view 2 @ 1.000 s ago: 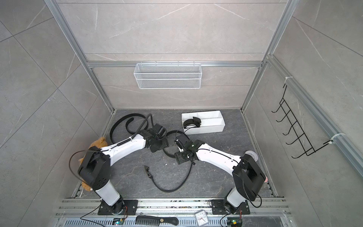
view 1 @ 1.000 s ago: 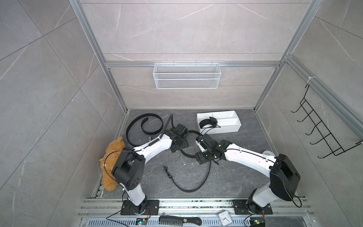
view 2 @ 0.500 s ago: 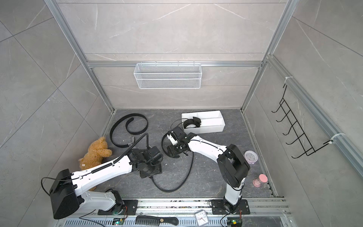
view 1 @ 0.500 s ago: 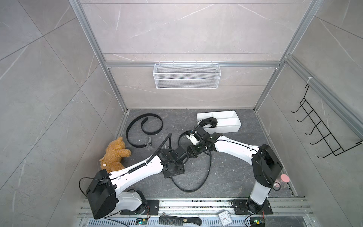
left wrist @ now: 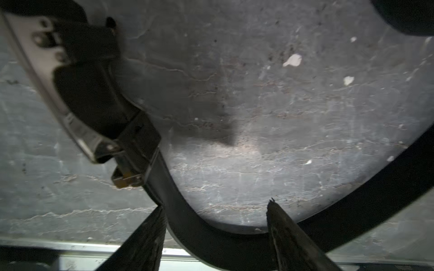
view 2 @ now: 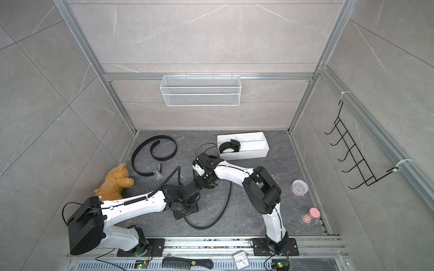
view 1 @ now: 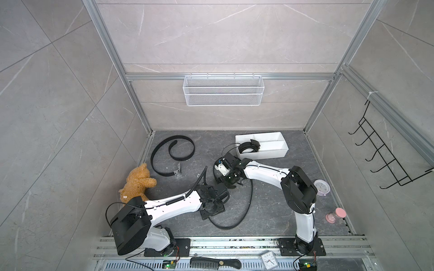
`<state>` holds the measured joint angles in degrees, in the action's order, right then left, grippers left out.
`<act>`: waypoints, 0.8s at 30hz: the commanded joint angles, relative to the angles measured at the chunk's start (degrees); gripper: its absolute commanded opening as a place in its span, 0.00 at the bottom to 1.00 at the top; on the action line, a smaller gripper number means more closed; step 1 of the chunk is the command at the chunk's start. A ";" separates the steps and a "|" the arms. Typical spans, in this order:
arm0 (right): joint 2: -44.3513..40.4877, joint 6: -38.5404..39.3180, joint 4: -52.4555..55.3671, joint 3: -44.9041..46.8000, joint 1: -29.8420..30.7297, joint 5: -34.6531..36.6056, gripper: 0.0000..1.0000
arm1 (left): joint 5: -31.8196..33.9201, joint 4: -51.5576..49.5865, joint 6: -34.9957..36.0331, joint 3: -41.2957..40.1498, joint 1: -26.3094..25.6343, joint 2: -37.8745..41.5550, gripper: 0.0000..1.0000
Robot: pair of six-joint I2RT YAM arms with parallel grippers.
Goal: Place the belts into the storage roll
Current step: Roll the belt at the center of the board.
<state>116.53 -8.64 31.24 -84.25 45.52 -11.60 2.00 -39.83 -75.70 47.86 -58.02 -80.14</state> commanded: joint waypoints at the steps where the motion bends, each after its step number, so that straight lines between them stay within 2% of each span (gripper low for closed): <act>1: 1.87 1.78 2.34 -2.94 0.96 0.70 0.65 | -1.99 5.66 -1.07 -2.36 -0.16 -3.76 0.67; 4: 3.32 2.23 3.61 -4.42 1.91 1.72 0.62 | -2.03 4.87 -0.30 -2.97 -0.16 -4.04 0.63; 8: 4.07 2.32 4.02 -4.33 2.33 2.86 0.58 | -0.87 0.41 -0.71 -2.79 -0.78 0.23 0.63; 13: 4.49 2.40 4.00 -3.88 2.38 3.16 0.57 | 1.67 -8.44 -0.50 1.55 -0.78 4.70 0.64; 16: 4.70 2.45 3.75 -3.93 2.38 3.25 0.56 | 1.68 -6.86 -0.49 1.16 -0.43 3.47 0.63; 21: 5.09 1.97 4.12 -4.36 2.36 3.07 0.53 | -1.90 -2.66 -0.44 0.31 -0.82 -1.98 0.59; 24: 5.02 2.05 4.42 -4.27 2.38 3.20 0.49 | -1.92 -2.51 -0.73 -0.82 -1.04 -1.90 0.57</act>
<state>120.66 -7.25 33.74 -87.66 47.88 -9.19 1.17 -42.06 -75.72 47.57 -58.74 -82.32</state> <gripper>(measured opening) 0.497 0.573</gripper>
